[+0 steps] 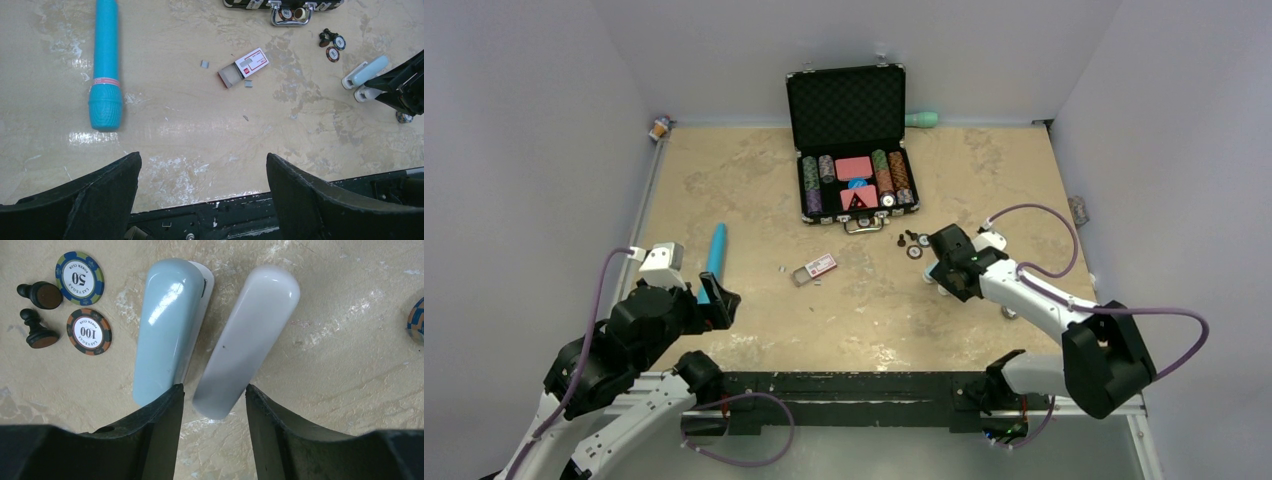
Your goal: Unload the staples from the stapler
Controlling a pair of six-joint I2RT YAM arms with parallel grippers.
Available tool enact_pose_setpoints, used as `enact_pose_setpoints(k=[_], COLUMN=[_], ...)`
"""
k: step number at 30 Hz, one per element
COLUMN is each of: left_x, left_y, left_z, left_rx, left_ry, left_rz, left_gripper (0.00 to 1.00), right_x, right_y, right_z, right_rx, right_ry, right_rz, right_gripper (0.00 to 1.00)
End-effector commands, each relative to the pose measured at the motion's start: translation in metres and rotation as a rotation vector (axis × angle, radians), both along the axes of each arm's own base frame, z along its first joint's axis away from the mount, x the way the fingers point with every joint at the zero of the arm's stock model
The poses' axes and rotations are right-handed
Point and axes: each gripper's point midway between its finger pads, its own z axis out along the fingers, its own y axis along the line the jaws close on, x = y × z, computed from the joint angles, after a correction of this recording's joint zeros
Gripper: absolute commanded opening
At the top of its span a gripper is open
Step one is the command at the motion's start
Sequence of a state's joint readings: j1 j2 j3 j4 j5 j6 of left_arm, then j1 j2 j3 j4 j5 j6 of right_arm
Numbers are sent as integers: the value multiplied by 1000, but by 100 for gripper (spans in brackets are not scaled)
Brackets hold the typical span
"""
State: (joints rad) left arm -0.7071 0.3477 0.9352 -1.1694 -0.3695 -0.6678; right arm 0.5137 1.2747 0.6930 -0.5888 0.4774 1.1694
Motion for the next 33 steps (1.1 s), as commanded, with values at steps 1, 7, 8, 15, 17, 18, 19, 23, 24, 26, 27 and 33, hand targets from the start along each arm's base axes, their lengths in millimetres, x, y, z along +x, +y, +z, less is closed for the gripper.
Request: enact_pose_setpoints(k=[1,7,8,15,17,18,19,23,24,26,27,33], left_x=[4,5,5,5,5,5,6,6,6,6,6,5], left_y=[-4,-5,-5,-6,-6,-7,-7,-7,-7,-6,-6,-5], left_z=[2,1,1,0,0,0,-1,-2,-2,-2,-2,-2], left_rx=[8,16,16,17,17,18,19,23,25,23,22,21], left_ry=[-12,-5,-4,-2,0,2,3,10,11,10,10,10], left_rz=[-16,-18,-19,-23,-23,-24,-25,-21,-21,-16,-14,-13], left_gripper=[98,97,97,97,97,97,97,97,97,97,97,97], right_x=[5,8,11,10,8,7,7,-1,-4,-11,-13,-26], right_y=[-1,4,11,44,49,52,55,93,104,124,132,182], right_z=[13,35,42,110,120,123,124,128,128,129,129,128], right_rx=[10,23,47,175,187,188,187,189,194,215,222,258], right_ry=[-40,-93,-115,-333,-357,-362,-364,-392,-392,-386,-380,-389], right_rz=[-3,71,119,348,382,405,428,597,628,686,716,912], right_gripper=[52,59,65,99,99,99,99,99,99,99,99,89])
